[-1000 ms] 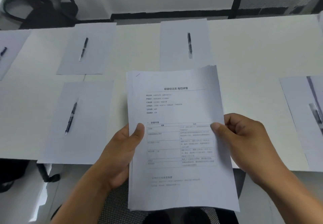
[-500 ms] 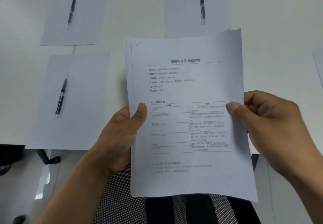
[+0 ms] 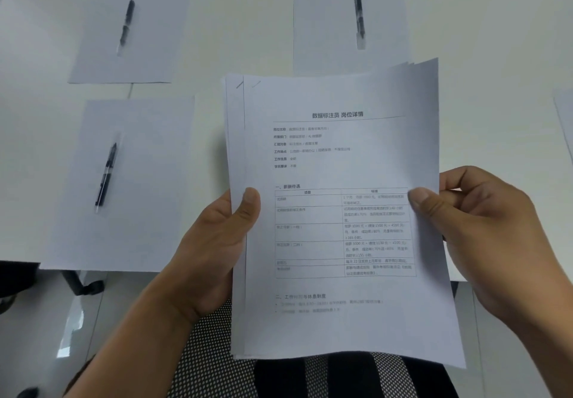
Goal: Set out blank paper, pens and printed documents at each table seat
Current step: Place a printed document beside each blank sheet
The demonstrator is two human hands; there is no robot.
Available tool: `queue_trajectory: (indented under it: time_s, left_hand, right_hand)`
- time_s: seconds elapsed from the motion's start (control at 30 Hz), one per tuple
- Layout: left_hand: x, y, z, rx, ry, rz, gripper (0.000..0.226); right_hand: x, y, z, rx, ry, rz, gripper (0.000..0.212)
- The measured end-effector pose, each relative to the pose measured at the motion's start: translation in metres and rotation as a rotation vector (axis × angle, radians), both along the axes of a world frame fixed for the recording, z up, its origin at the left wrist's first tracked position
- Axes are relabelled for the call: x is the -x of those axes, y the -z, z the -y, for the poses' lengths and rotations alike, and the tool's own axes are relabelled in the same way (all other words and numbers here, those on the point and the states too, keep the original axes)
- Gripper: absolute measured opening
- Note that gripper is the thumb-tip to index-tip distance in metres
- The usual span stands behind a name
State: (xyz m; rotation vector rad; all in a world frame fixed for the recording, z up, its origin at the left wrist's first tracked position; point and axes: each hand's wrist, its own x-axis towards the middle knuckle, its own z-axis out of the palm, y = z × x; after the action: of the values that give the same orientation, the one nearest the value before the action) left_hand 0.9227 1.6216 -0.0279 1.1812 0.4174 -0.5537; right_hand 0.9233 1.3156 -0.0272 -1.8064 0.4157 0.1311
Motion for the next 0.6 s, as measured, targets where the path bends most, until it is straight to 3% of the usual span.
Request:
queue_trajectory:
  time_s: [0.17,0.4,0.6]
  left_hand:
    - [0.001,-0.002,0.001,-0.041,-0.027,0.004,0.039]
    - [0.002,0.005,-0.007,-0.057,-0.039,-0.02,0.038]
    - [0.004,0.012,-0.016,-0.046,-0.06,-0.023,0.04]
  right_hand:
    - [-0.003,0.002,0.007,-0.022,0.022,-0.022,0.042]
    - [-0.009,0.01,0.035,0.124,0.081,0.031,0.008]
    - [-0.023,0.02,0.062,0.243,0.192,0.007,0.017]
